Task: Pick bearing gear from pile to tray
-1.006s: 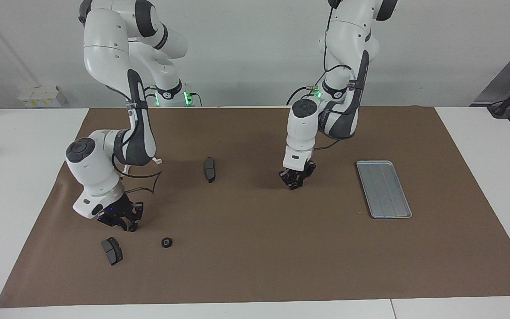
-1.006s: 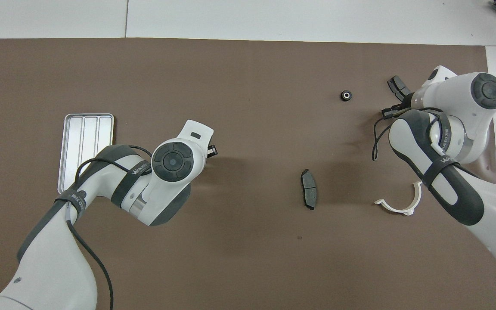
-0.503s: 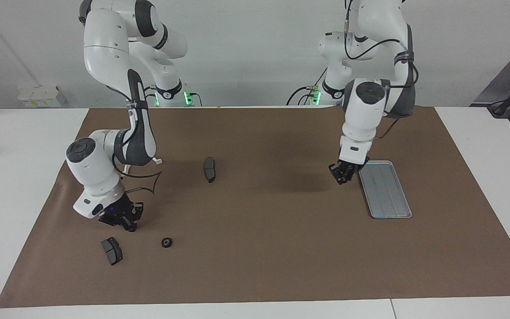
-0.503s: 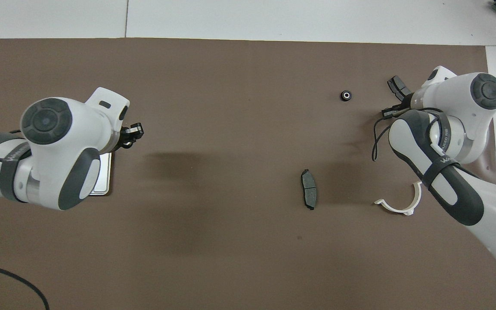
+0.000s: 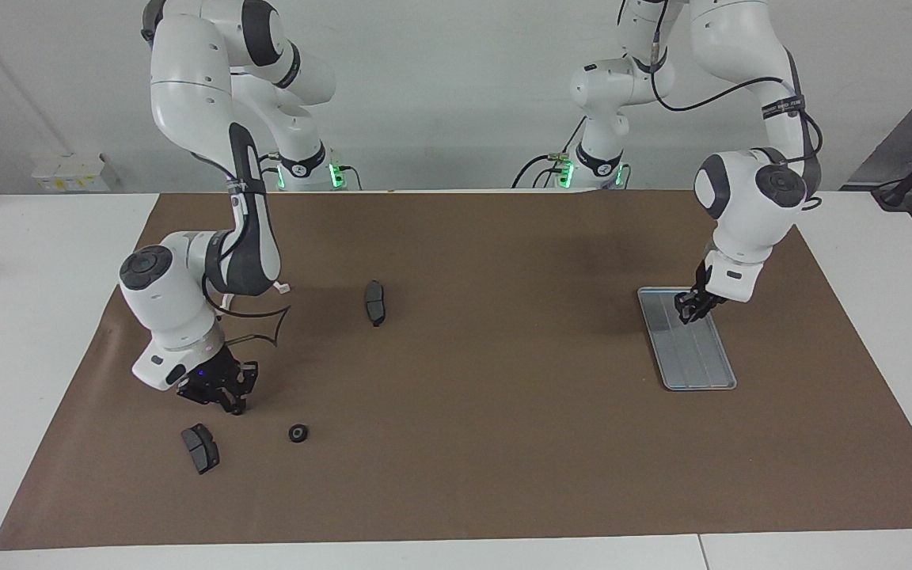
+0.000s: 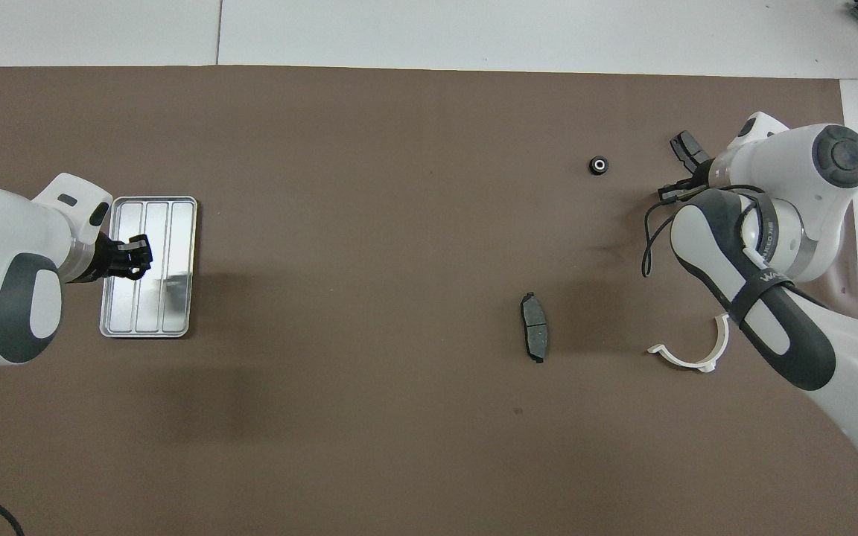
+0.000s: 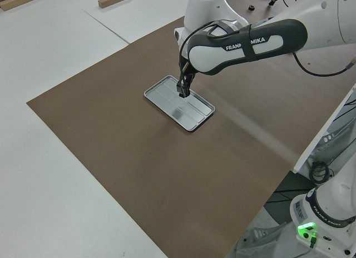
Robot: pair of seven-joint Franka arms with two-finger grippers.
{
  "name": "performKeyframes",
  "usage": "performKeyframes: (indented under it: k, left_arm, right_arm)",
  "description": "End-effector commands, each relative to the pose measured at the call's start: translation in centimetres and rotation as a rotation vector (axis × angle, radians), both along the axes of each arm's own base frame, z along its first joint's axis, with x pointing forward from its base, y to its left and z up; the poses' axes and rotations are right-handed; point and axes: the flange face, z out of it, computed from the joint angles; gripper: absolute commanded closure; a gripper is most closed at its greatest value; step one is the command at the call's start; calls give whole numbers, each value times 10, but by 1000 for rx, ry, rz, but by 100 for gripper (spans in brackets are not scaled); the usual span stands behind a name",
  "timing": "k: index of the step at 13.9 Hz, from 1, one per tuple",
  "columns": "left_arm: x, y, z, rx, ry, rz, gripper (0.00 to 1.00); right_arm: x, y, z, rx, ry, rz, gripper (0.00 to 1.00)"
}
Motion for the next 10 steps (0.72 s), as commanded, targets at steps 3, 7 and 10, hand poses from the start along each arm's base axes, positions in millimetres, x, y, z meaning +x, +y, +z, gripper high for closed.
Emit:
performKeyframes:
  k: [3, 7, 10]
  left_arm:
    - [-30, -8, -24, -36, -7, -16, 71]
    - [-29, -7, -23, -32, -15, -73, 0]
    - [-7, -9, 15, -33, -44, -79, 0]
  right_arm:
    - [-3, 70, 54, 24, 19, 73, 100]
    - [-21, 189, 67, 40, 6, 126, 100]
    - [-51, 290, 77, 50, -35, 167, 100]
